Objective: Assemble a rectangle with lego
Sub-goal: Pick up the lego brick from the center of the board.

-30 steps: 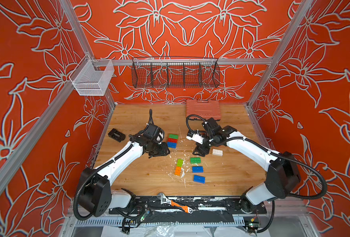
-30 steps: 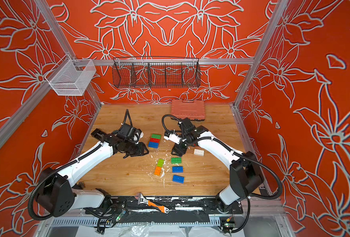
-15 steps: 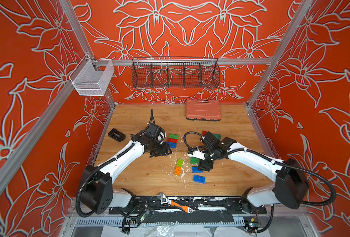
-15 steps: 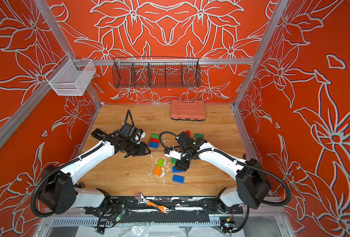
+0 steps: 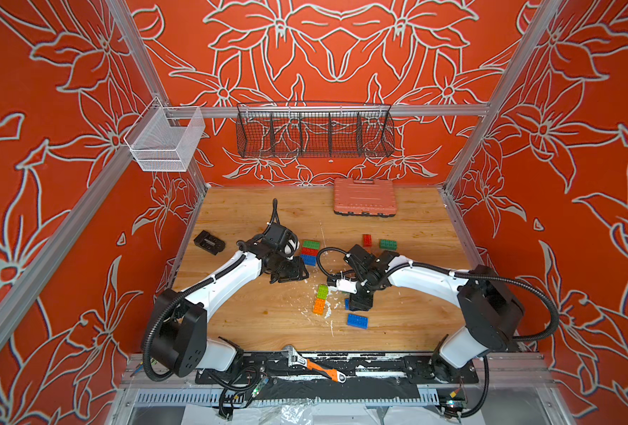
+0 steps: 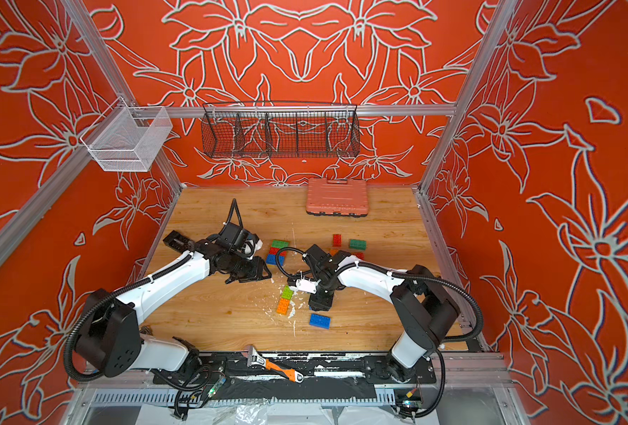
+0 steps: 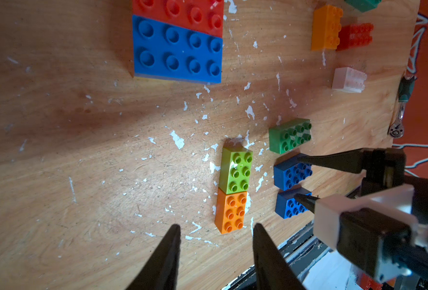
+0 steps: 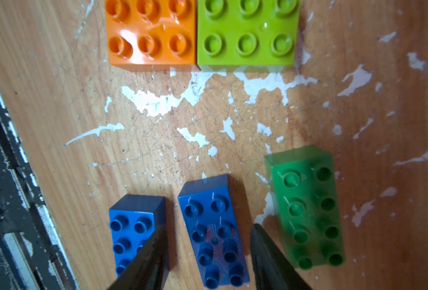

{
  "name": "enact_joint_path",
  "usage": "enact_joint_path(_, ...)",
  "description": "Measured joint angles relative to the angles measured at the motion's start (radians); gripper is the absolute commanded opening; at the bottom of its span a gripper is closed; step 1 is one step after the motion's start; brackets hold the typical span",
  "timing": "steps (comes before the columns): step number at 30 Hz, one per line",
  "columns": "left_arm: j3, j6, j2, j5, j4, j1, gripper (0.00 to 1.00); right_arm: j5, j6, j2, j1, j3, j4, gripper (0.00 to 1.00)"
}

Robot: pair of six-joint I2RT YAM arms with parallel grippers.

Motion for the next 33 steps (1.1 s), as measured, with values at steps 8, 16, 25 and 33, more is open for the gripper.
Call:
enact_joint_path(8, 0.000, -0.007, 0.003, 0.000, -0.001, 0.000, 0.46, 0.006, -0.003, 0.027, 0.000, 0.004, 0.031, 0.49)
enact_joint_path(16, -0.001, -0.010, 0.011, 0.000, -0.001, 0.000, 0.46, 0.000, -0.003, 0.034, 0.000, 0.015, 0.033, 0.49)
enact_joint_path(25, -0.015, -0.010, 0.014, 0.000, -0.002, 0.000, 0.46, 0.007, -0.002, 0.055, 0.013, 0.016, 0.034, 0.50)
enact_joint_path(33, -0.026, -0.010, 0.017, 0.000, -0.002, 0.000, 0.46, 0.021, 0.004, 0.063, 0.018, 0.016, 0.035, 0.42)
